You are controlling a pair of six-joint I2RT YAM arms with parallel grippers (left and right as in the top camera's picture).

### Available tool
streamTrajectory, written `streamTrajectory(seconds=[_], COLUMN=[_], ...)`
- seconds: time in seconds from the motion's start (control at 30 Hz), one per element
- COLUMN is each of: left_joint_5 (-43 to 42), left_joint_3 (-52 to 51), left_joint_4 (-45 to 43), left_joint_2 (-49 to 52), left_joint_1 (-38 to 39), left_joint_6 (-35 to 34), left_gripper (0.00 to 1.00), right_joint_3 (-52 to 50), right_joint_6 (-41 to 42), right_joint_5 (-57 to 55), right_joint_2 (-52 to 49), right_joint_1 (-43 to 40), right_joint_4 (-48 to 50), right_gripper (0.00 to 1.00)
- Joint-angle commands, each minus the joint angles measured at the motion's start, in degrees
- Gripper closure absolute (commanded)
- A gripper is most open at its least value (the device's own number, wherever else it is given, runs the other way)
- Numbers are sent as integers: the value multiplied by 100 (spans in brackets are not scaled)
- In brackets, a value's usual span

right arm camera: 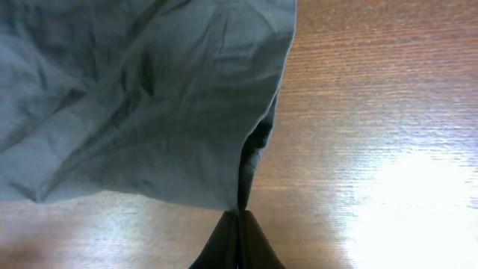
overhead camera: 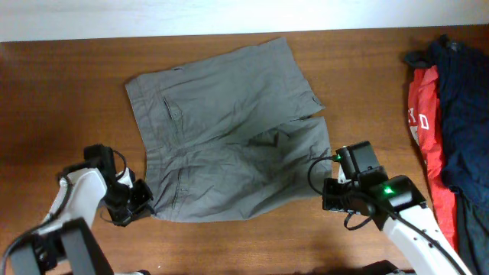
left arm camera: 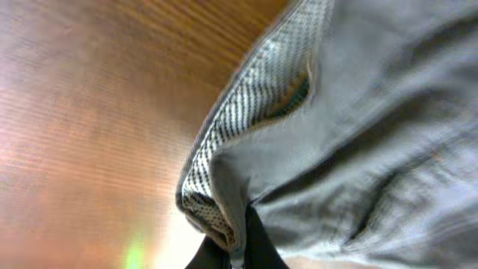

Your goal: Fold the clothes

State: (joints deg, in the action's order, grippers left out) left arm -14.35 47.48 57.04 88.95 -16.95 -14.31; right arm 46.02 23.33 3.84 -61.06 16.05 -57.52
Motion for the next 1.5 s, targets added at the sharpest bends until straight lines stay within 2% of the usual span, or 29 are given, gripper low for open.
streamTrajectory(seconds=[0.0, 0.17, 0.37, 0.5, 0.7, 0.73, 0.77, 0.8, 0.87, 1.0, 1.07, 1.1, 1.17, 1.2, 1.27, 1.33, 1.4, 1.47], left_joint_5=[-92, -50, 743, 796, 754, 756, 754, 756, 756, 761, 761, 761, 758, 758, 761, 758, 763, 778], left_joint_3=[577, 1213, 1958, 2107, 2107, 2107, 2107, 2107, 2107, 2107, 2107, 2107, 2107, 2107, 2107, 2107, 2107, 2107], left_joint_4=[378, 1244, 2020, 1939, 1683, 1714, 1742, 1766, 1810, 1753, 1694, 1681, 1672, 1672, 1665, 1650, 1644, 1609], left_joint_2=[-721, -1725, -2562, -2743, -2479, -2409, -2352, -2293, -2208, -2111, -2103, -2103, -2103, -2103, -2103, -2103, -2103, -2103], left_joint_1=[-11, -11, -11, -11, -9, -9, -9, -9, -9, -9, -9, -9, -9, -9, -9, -9, -9, -9], left_joint_6=[76, 74, 74, 72, 74, 74, 74, 74, 74, 76, 76, 76, 74, 74, 74, 74, 74, 74], left_gripper=[99, 99, 99, 99, 100, 99, 99, 99, 99, 99, 99, 99, 99, 99, 99, 99, 99, 99], right_joint_3=[535, 1624, 3316, 3834, 3847, 3847, 3847, 3847, 3807, 3534, 3324, 3226, 2986, 2861, 2573, 2238, 1884, 1578], right_joint_6=[-83, -157, -52, -179, -361, -358, -361, -372, -719, -1386, -1467, -1541, -1770, -1862, -1888, -1952, -2365, -2640], right_joint_5=[-155, -291, -282, -352, -439, -433, -426, -420, -50, 767, 831, 925, 1405, 1615, 1762, 1792, 2103, 2267], right_joint_2=[411, 835, 811, 529, -319, -501, -671, -844, -1198, -1711, -1943, -2048, -2256, -2343, -2509, -2680, -2820, -2911], right_joint_1=[-37, -39, -39, -39, -39, -39, -39, -39, -37, -39, -37, -37, -33, -31, -26, -24, 17, 96], right_joint_4=[-225, -1189, -2199, -2120, -1838, -1930, -2041, -2177, -2369, -2391, -2354, -2304, -2081, -1939, -1611, -1226, -748, -275], right_gripper=[96, 96, 96, 96, 96, 88, 74, 67, 65, 44, 41, 42, 70, 76, 74, 83, 94, 96])
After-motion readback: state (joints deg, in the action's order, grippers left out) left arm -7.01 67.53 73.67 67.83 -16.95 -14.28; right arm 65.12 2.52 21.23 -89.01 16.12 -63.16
